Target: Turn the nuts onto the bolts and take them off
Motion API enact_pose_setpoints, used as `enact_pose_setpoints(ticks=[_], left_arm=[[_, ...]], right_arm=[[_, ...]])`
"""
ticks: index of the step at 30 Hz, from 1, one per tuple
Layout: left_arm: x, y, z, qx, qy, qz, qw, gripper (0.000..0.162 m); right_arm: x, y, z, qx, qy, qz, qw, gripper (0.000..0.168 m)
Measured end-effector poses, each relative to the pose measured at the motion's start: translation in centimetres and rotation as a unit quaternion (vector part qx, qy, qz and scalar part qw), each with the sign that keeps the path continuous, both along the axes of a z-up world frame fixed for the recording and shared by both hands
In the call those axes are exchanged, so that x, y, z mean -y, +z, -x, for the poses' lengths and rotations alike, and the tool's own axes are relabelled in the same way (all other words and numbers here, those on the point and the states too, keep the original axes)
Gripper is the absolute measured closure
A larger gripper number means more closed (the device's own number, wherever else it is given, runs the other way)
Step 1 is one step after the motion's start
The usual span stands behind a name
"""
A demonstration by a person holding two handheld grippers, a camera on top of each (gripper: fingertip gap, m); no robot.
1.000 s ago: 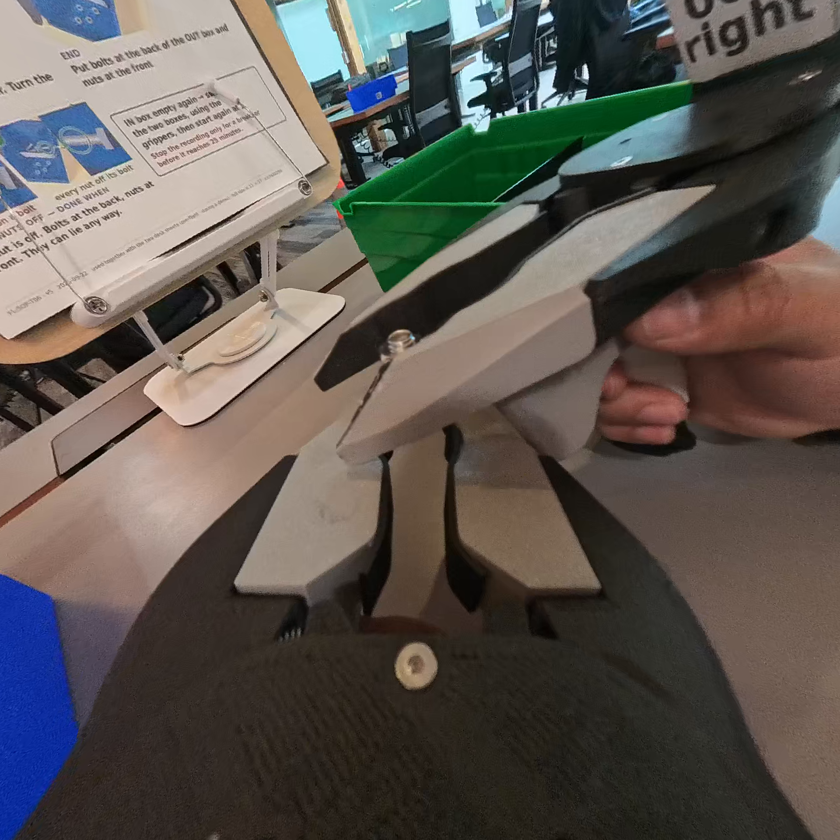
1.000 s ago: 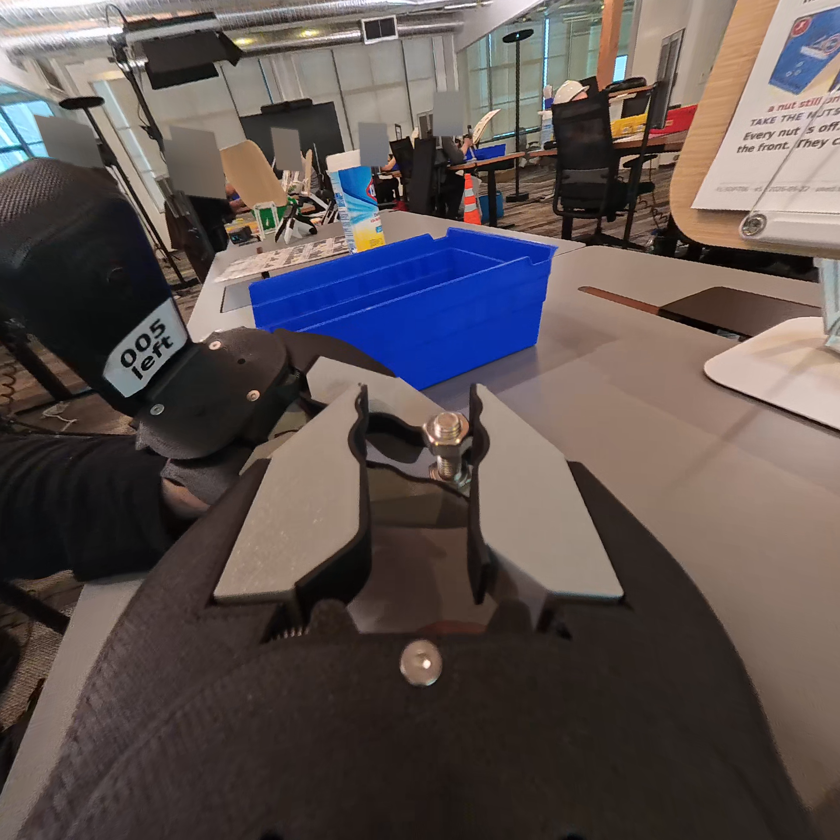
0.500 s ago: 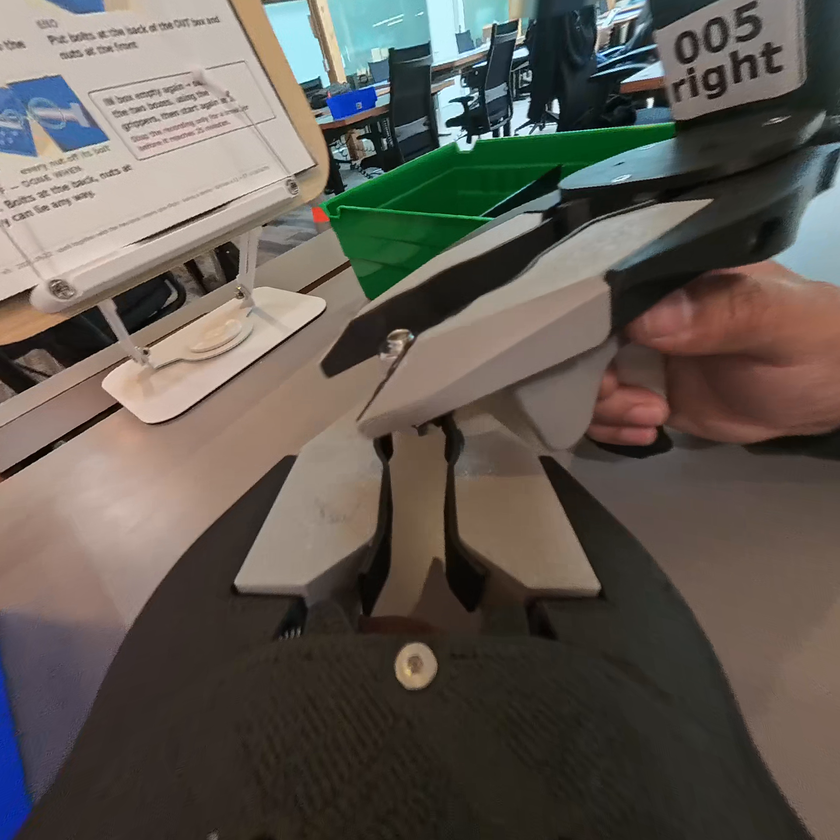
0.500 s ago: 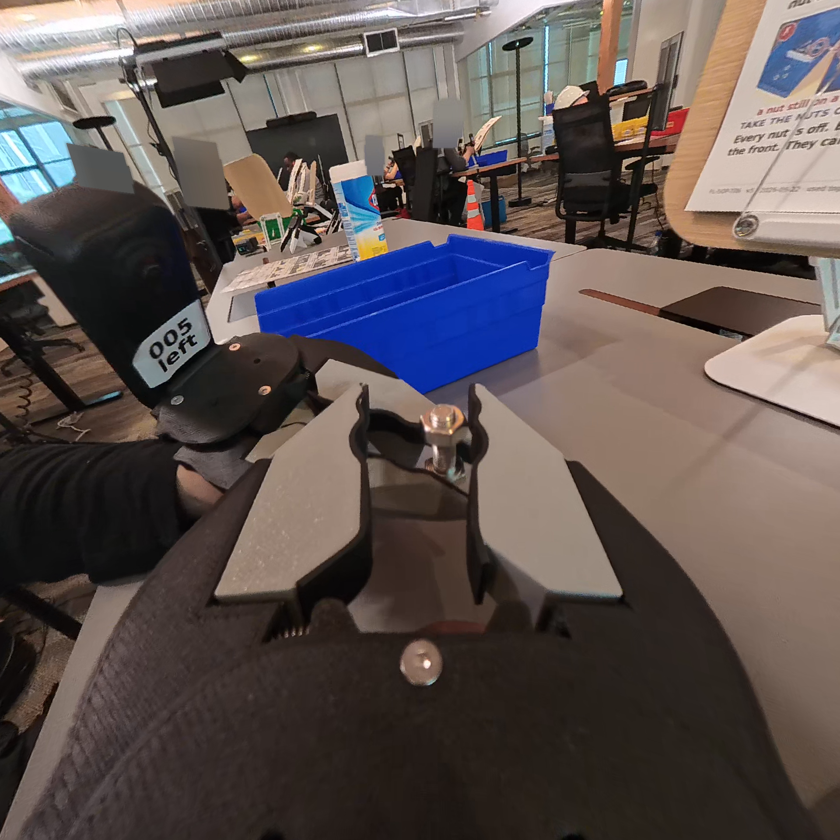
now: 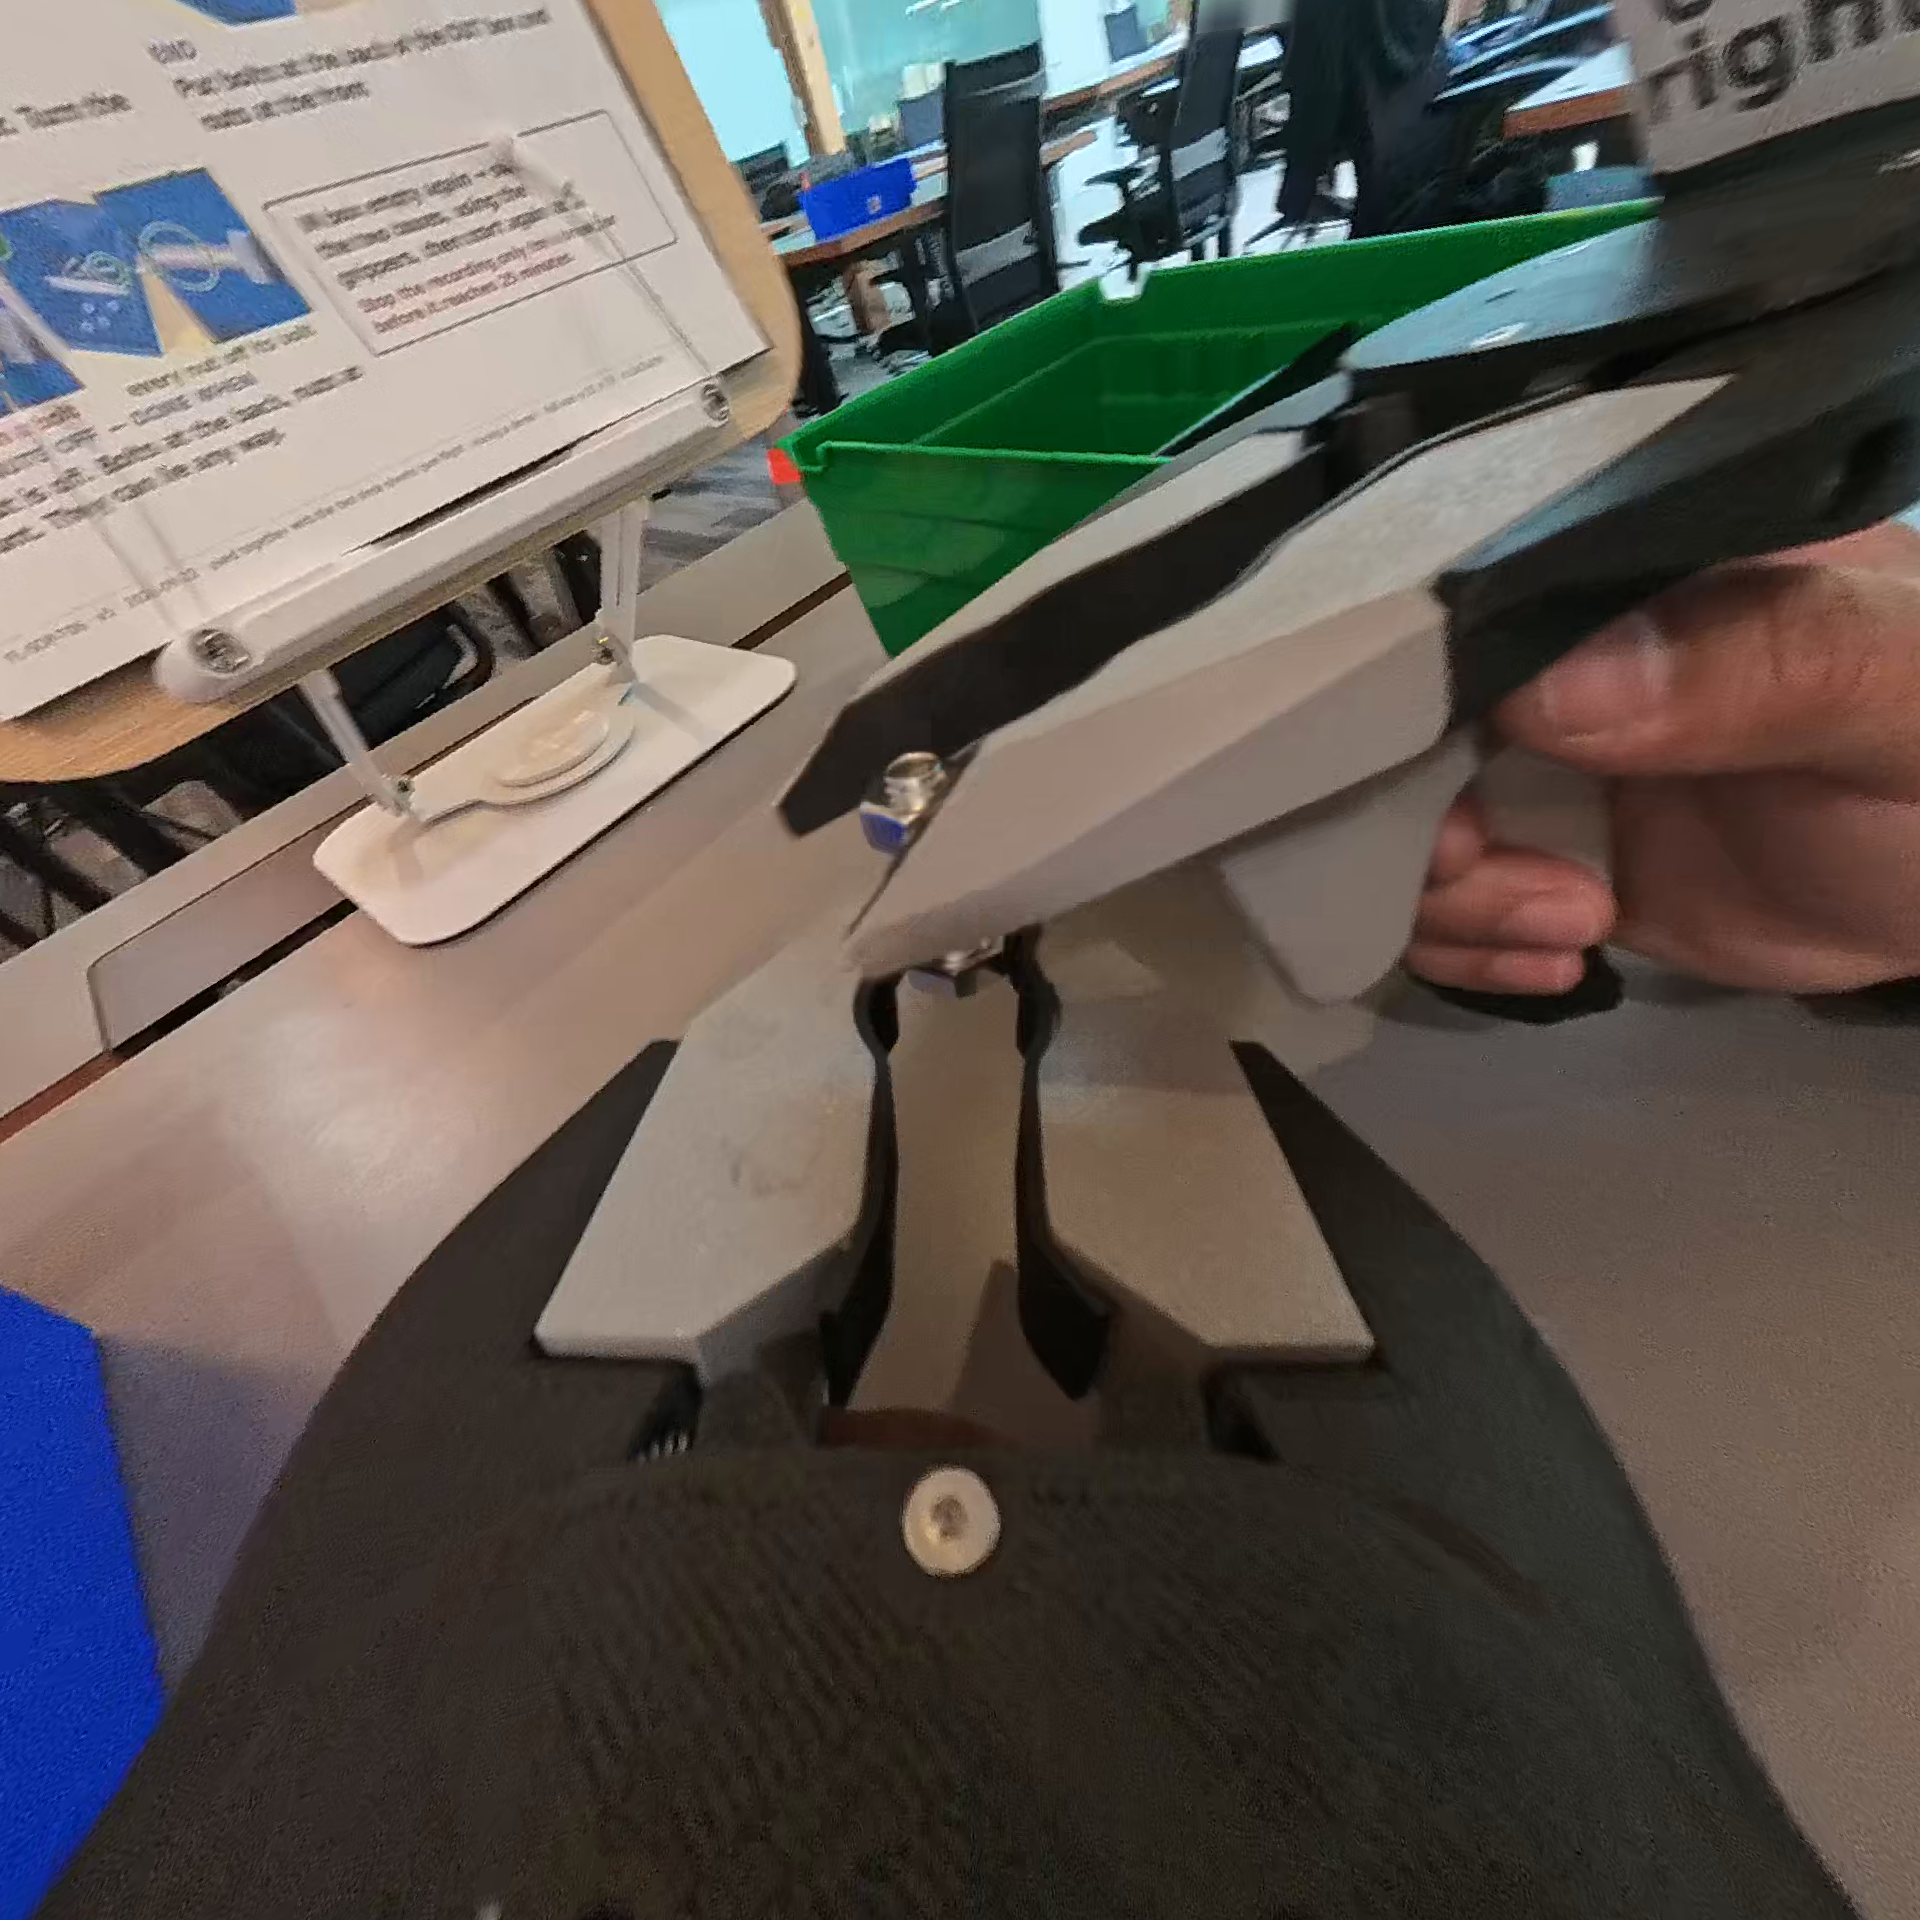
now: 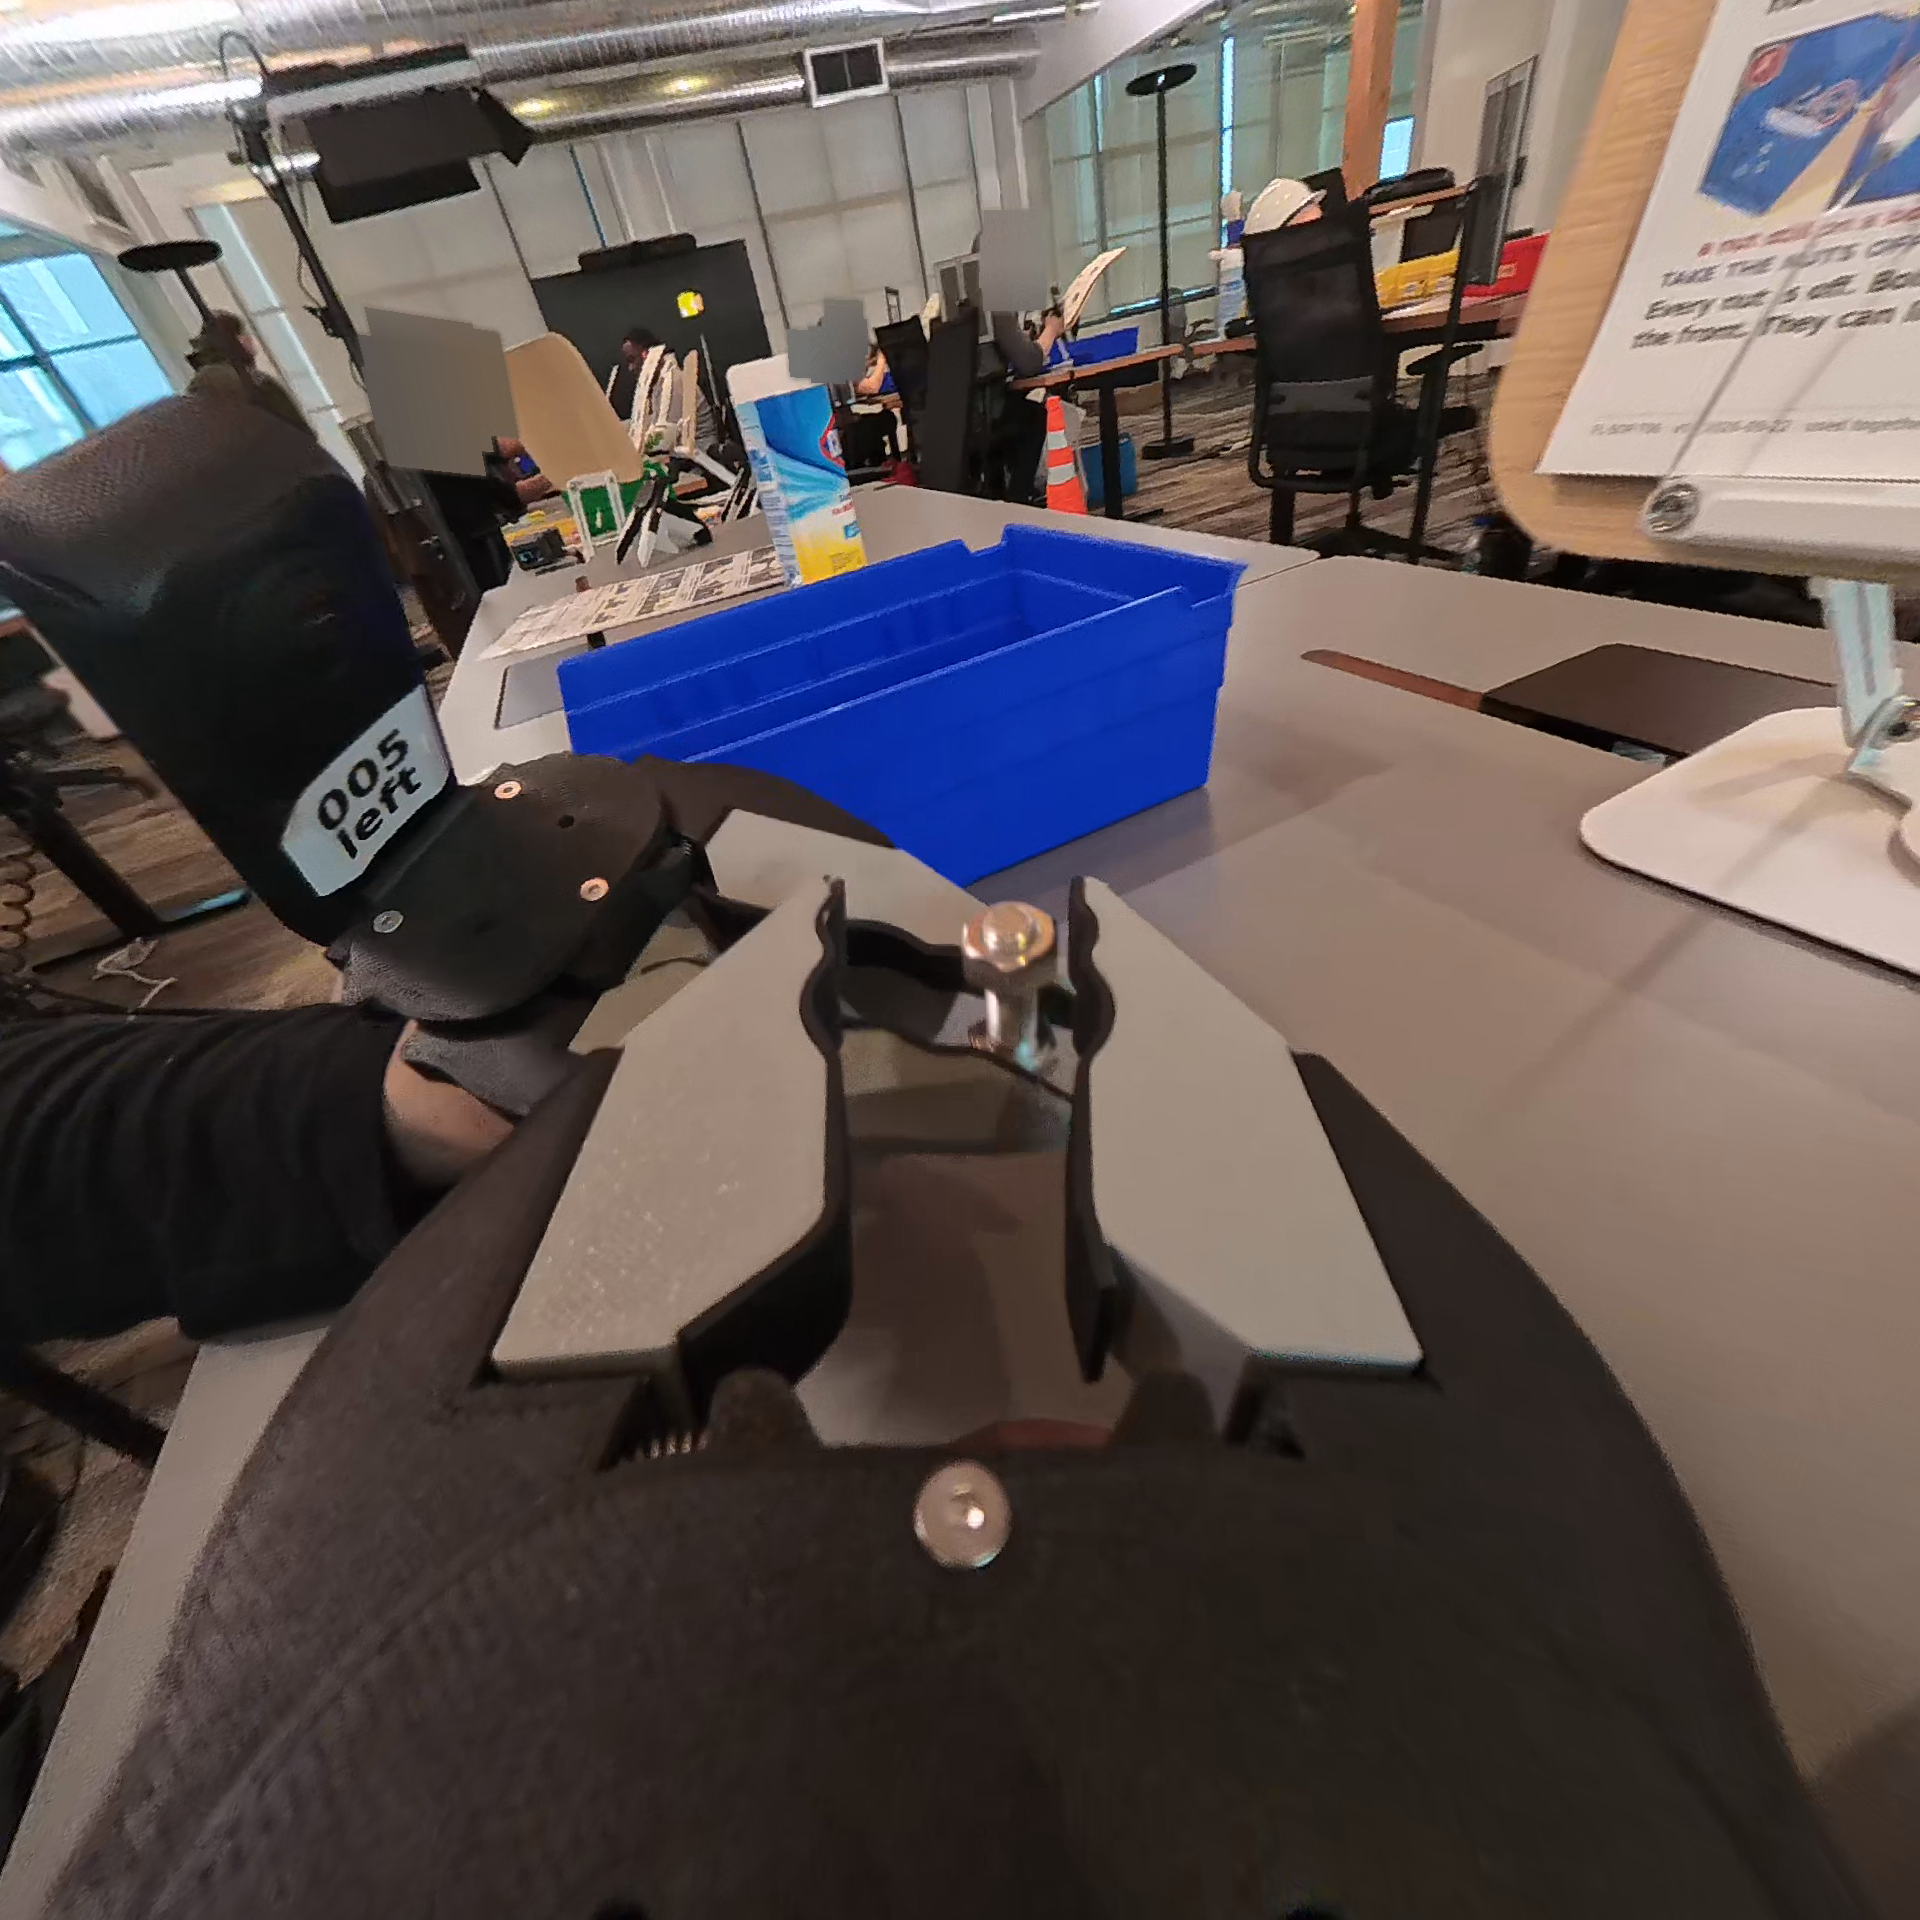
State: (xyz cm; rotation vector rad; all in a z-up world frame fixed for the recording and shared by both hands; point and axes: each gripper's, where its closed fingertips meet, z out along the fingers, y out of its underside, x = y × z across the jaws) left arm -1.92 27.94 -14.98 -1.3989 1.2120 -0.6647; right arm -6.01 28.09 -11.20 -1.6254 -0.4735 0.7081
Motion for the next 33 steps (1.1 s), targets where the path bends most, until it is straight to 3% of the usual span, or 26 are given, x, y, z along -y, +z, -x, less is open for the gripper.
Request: enact_pose_setpoints(ticks=[6, 11, 16, 23, 30, 33], left_arm=[[-0.8, 0.6, 0.6, 0.017, 0.014, 0.016, 1.000, 0.147], [0.5, 0.3, -0.3, 0.006, -0.007, -0.002, 1.000, 0.146], [-2.1, 0.5, 1.3, 0.014, 0.045, 0.016, 0.999, 0.147], [0.9, -0.2, -0.5, -0.004, -0.015, -0.001, 1.000, 0.146], [-1.4, 0.1, 0.8, 0.004, 0.033, 0.011, 0.999, 0.147], [-0.7, 0.3, 0.5, 0.010, 0.013, 0.012, 1.000, 0.147]], right_arm=[[0.1, -0.1, 0.1, -0.014, 0.013, 0.010, 1.000, 0.135], [0.2, -0.5, 1.0, 0.009, 0.019, 0.009, 1.000, 0.121], [0.1, 0.0, 0.0, 0.003, 0.003, -0.003, 1.000, 0.131], [0.2, -0.6, 1.0, 0.017, 0.016, 0.005, 1.000, 0.124], [-0.2, -0.2, -0.4, 0.007, -0.011, 0.002, 1.000, 0.127], [0.2, -0.4, 0.6, 0.007, 0.015, 0.005, 1.000, 0.127]])
